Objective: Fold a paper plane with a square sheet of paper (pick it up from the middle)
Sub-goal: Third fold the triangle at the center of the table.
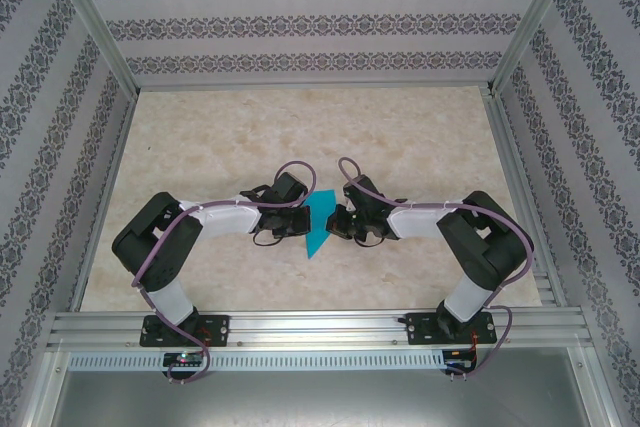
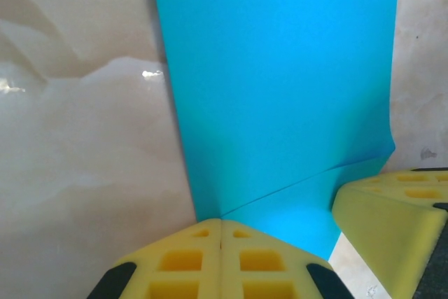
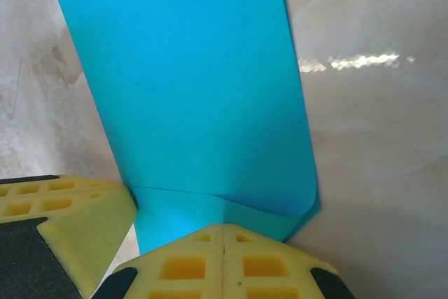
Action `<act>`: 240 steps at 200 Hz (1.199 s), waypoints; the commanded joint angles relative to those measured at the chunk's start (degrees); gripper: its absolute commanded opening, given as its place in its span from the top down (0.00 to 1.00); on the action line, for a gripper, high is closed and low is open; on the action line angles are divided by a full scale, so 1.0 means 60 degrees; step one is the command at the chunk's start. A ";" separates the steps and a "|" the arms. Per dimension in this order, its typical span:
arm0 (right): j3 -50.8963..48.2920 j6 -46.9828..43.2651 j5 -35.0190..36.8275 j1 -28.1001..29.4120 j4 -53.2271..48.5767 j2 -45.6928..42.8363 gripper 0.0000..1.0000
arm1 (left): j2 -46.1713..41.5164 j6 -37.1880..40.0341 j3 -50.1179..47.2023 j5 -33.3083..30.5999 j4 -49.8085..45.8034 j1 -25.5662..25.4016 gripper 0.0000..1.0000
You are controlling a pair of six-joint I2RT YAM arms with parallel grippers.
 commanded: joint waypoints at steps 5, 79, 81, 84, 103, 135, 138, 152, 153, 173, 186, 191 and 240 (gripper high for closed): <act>-0.0328 0.0827 0.0228 0.0167 0.0266 0.0133 0.95 | -0.0971 0.0270 -0.0232 0.0284 0.0527 -0.0078 0.92; -0.0716 0.2337 0.0969 0.0537 0.0495 -0.0488 0.95 | -0.2658 -0.1109 -0.1893 0.0291 0.1976 -0.0770 0.86; -0.0722 0.2364 0.0964 0.0543 0.0503 -0.0488 0.95 | -0.2648 -0.1149 -0.1949 0.0303 0.2039 -0.0797 0.86; -0.0724 0.2375 0.0951 0.0544 0.0512 -0.0475 0.94 | -0.2619 -0.1222 -0.2023 0.0318 0.2139 -0.0847 0.87; -0.0782 0.2485 0.0933 0.0545 0.0633 -0.0411 0.95 | -0.2365 -0.1553 -0.2370 0.0350 0.2497 -0.1062 0.92; -0.0772 0.2447 0.0935 0.0535 0.0720 -0.0358 0.95 | -0.1926 -0.1841 -0.2692 0.0261 0.2562 -0.1225 1.00; -0.0769 0.2438 0.0920 0.0542 0.0717 -0.0349 0.94 | -0.1892 -0.1841 -0.2707 0.0238 0.2542 -0.1221 1.00; -0.0754 0.2348 0.0840 0.0538 0.0821 -0.0305 0.94 | -0.1822 -0.1841 -0.2732 0.0042 0.2372 -0.1235 1.00; -0.0754 0.2334 0.0828 0.0534 0.0829 -0.0302 0.94 | -0.1821 -0.1841 -0.2738 0.0032 0.2360 -0.1236 1.00; -0.0670 0.1990 0.0632 0.0530 0.1056 -0.0409 0.93 | -0.1751 -0.1726 -0.2631 -0.0191 0.2037 -0.1235 1.00; -0.0595 0.1651 0.0460 0.0537 0.1184 -0.0618 0.92 | -0.1755 -0.1658 -0.2558 -0.0407 0.1745 -0.1236 1.00; -0.0555 0.1484 0.0417 0.0549 0.1237 -0.0711 0.92 | -0.1760 -0.1640 -0.2547 -0.0476 0.1670 -0.1236 1.00; -0.0199 0.0549 0.0277 0.0920 0.0794 -0.0978 0.89 | -0.1709 -0.1607 -0.2484 -0.0683 0.1431 -0.1236 1.00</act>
